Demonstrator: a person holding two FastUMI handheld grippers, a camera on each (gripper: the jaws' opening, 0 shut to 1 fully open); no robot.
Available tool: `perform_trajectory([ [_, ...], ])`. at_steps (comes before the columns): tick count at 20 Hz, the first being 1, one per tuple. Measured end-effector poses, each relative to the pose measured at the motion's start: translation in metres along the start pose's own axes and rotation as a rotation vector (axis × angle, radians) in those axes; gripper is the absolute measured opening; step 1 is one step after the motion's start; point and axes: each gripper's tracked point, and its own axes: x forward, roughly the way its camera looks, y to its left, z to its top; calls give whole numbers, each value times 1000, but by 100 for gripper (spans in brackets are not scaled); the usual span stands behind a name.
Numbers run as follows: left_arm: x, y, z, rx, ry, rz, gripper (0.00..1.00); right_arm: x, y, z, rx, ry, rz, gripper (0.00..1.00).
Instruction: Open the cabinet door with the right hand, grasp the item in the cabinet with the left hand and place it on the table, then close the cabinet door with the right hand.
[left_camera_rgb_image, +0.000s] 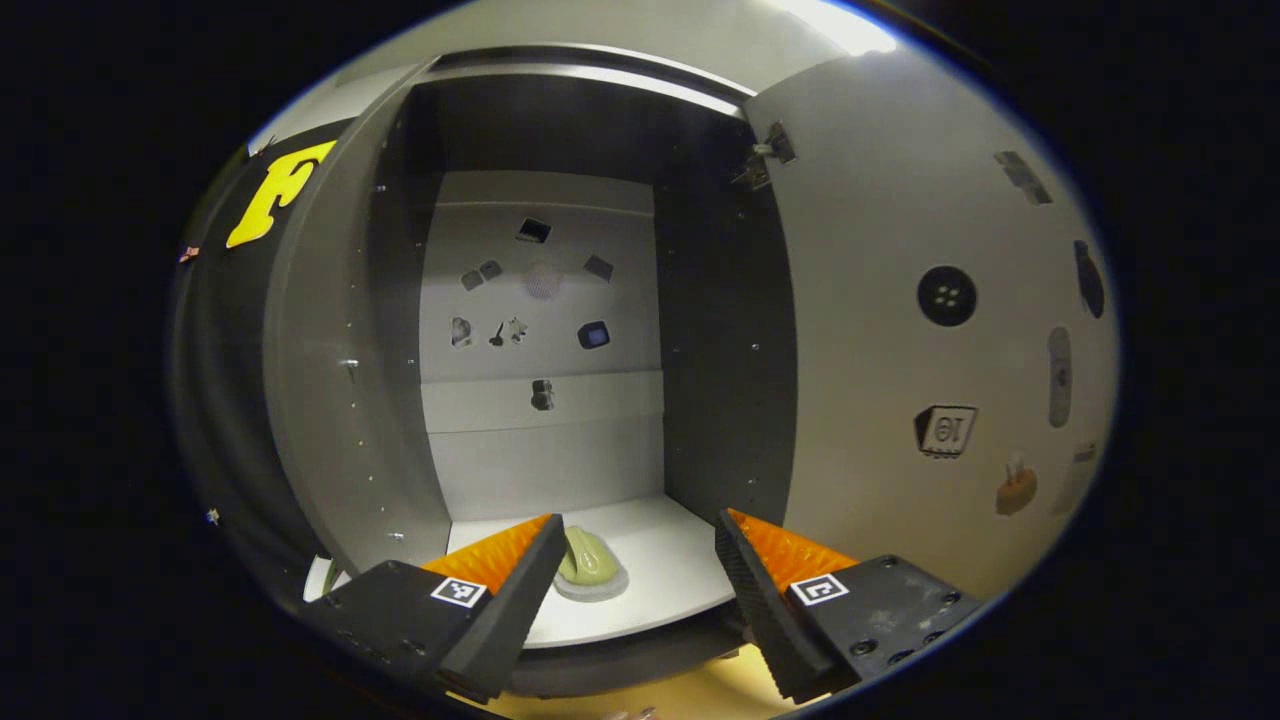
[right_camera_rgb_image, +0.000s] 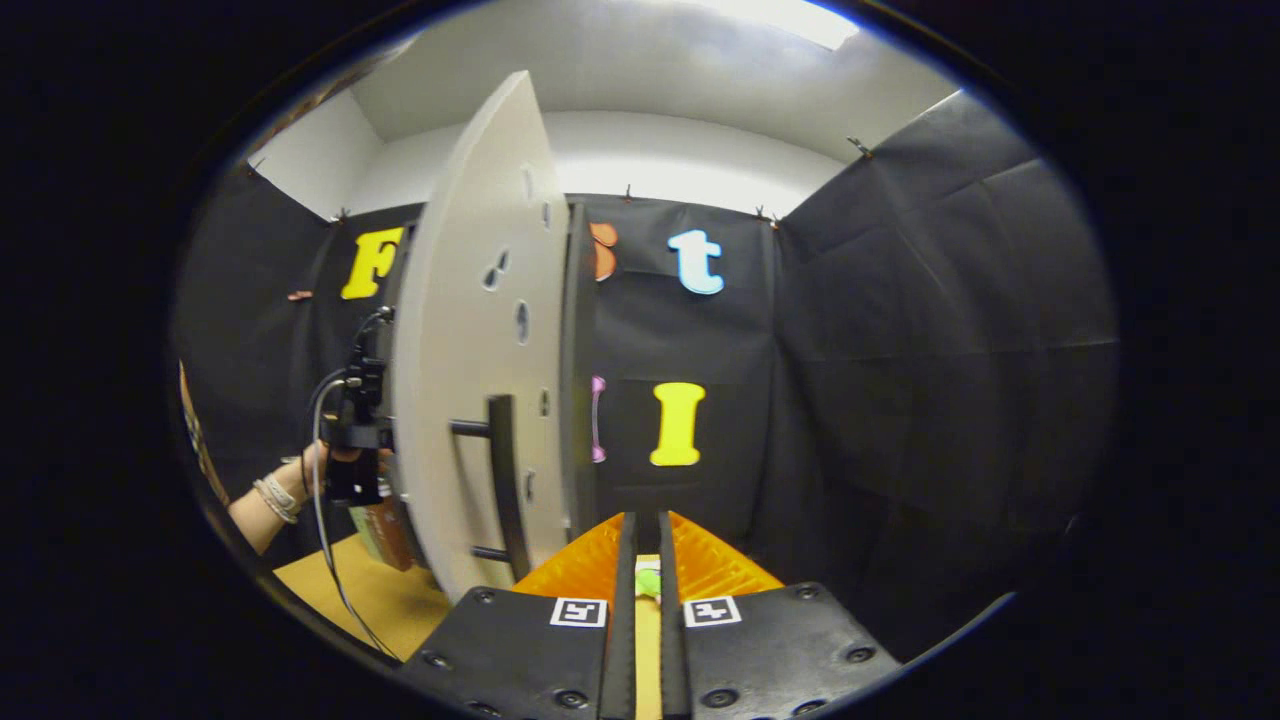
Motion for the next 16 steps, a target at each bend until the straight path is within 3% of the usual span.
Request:
perform_trajectory([
  [2,22,13,-10,3,32,37,94,11,-29,-9,-38,10,-89,23],
  [3,33,17,-16,-9,51,48,94,16,-40,-12,-41,16,-116,34],
  [4,44,20,-24,-30,74,48,93,20,-48,-15,-32,22,-134,52],
  [5,53,22,-32,-55,106,41,94,25,-57,-17,-21,23,-154,56],
  [6,63,26,-40,-66,137,40,94,32,-63,-18,-14,19,-169,80],
  [11,104,46,-69,-120,233,80,94,59,-93,-29,-63,39,-231,89],
  [16,131,56,-85,-115,318,117,92,87,-96,-40,-100,68,-216,84],
])
